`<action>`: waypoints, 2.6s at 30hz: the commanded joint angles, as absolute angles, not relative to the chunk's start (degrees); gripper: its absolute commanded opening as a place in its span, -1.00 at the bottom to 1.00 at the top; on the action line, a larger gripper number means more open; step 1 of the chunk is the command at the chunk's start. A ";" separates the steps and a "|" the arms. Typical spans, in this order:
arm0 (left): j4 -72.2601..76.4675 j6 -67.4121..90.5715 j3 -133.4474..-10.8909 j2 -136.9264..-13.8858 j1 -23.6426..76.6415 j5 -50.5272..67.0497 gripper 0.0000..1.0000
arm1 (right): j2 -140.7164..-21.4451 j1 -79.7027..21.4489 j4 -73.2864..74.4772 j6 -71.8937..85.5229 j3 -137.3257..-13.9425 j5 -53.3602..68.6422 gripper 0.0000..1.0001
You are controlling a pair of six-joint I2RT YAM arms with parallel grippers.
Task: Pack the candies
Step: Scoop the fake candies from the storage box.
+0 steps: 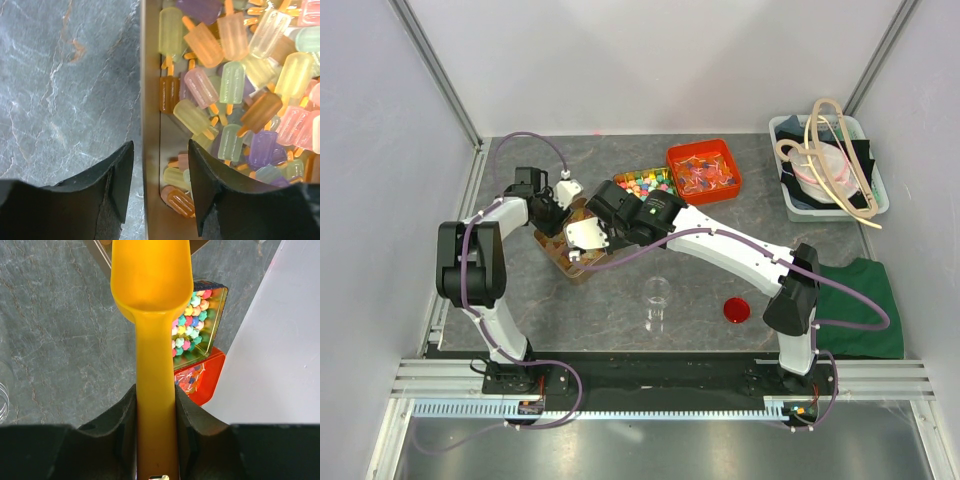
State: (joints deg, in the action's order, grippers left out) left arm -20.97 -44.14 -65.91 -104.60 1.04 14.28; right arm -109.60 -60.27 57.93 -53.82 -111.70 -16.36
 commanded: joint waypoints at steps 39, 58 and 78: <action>-19.16 -48.60 -66.88 -105.82 1.05 10.99 -0.97 | -113.64 -59.24 57.75 -61.87 -115.05 -25.21 -1.00; -7.49 -58.53 -61.44 -95.01 7.29 3.52 -0.97 | -118.92 -58.45 57.22 -70.13 -116.73 -33.83 -1.00; -7.29 -55.81 -61.52 -92.90 8.96 6.41 -0.96 | -121.29 -61.96 58.80 -71.19 -111.00 -31.91 -1.00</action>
State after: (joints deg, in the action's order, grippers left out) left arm -11.70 -53.69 -60.99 -95.18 8.45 6.07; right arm -120.03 -61.76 57.36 -70.35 -111.31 -33.17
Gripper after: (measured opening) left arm 0.088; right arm 0.355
